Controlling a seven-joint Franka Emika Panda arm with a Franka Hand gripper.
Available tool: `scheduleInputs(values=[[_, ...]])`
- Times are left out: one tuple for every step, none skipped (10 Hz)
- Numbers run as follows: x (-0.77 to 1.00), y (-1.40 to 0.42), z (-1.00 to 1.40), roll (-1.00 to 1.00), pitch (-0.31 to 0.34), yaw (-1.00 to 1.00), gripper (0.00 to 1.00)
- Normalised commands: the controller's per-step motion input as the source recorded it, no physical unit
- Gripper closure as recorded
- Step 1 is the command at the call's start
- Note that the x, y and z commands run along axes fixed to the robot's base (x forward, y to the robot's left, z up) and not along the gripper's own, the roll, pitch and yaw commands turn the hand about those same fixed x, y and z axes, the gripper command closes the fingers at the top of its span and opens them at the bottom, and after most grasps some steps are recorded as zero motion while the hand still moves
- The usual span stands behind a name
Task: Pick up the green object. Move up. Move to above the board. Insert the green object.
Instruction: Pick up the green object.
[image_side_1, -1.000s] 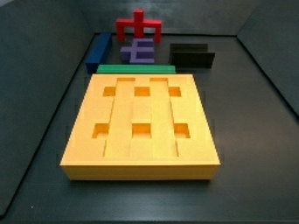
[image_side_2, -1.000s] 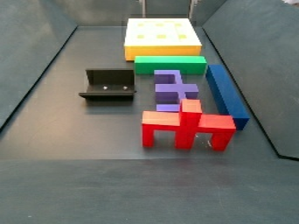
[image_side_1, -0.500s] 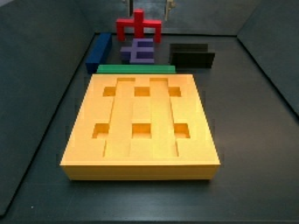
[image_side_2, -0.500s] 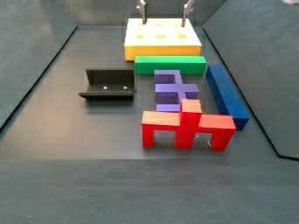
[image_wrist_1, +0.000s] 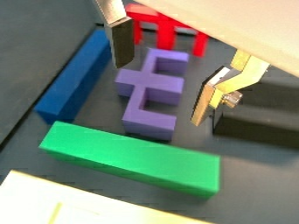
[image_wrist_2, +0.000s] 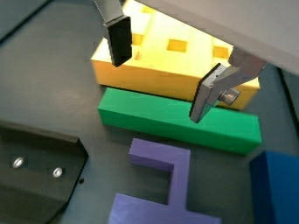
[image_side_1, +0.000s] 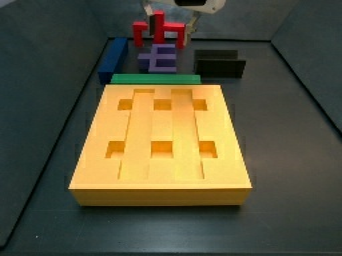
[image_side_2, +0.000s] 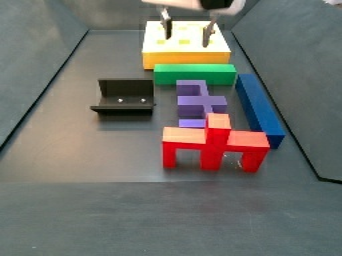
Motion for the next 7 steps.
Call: scheduleInputs(values=[[0.0,-0.15,-0.09,-0.06,-0.004,-0.95,0.0],[0.0,-0.17,-0.09,-0.06,-0.03,-0.94,0.0],[0.0,-0.15,-0.12,-0.05,-0.044,-0.97,0.0],[0.0,-0.11,-0.17,0.0,-0.037,-1.0,0.0],[0.0,-0.08,-0.25,0.0,-0.041,-1.0,0.0],[0.0,-0.07,-0.27,0.0,-0.034,-1.0,0.0],[0.0,-0.06,-0.26,0.0,-0.026,-1.0,0.0]])
